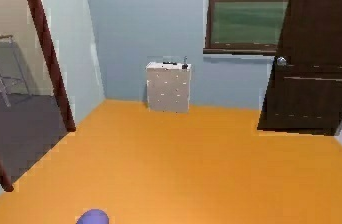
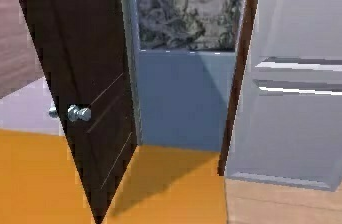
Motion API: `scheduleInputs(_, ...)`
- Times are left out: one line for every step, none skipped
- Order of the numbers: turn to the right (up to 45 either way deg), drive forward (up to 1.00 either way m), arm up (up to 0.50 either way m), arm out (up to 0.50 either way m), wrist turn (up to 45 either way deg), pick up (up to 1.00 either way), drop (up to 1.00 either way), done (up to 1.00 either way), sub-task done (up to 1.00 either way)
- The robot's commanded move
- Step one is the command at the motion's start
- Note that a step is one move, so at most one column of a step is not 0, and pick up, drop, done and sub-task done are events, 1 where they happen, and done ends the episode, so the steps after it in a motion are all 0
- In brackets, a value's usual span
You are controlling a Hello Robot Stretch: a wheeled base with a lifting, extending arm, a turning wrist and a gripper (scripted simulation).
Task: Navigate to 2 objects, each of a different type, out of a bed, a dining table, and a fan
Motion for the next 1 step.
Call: scheduleInputs(-45.0,0.00,0.00,0.00,0.0,0.00,0.00,0.00,0.00)
